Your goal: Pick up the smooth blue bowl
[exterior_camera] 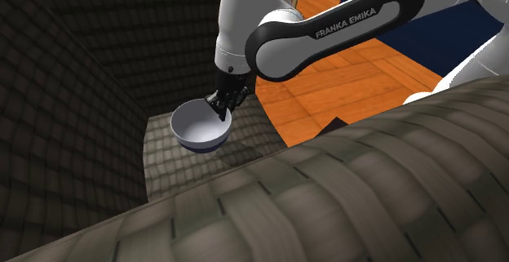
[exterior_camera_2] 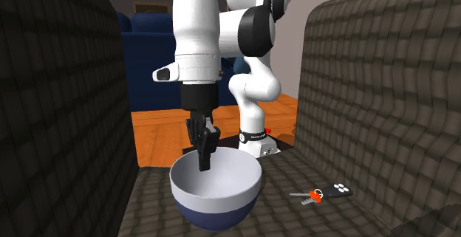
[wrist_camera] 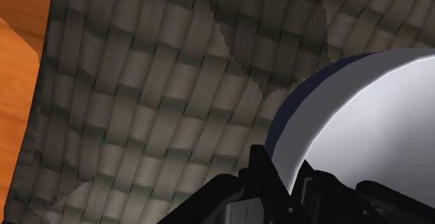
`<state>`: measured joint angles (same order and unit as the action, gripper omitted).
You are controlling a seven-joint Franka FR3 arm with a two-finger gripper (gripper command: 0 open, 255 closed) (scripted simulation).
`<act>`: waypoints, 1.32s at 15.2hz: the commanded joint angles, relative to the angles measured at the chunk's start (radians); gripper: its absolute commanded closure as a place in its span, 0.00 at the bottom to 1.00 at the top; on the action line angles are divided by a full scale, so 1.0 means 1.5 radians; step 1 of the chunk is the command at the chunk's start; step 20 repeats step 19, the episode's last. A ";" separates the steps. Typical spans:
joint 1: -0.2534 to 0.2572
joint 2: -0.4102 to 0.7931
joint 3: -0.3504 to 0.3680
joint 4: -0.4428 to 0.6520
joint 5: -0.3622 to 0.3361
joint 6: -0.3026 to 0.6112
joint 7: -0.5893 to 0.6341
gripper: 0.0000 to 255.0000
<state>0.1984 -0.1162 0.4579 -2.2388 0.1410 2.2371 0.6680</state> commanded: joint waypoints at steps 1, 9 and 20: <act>0.000 0.000 0.000 -0.001 0.000 0.000 0.000 1.00; 0.000 -0.025 -0.005 0.040 0.007 -0.065 -0.003 1.00; -0.002 -0.045 -0.012 0.096 0.010 -0.139 -0.003 1.00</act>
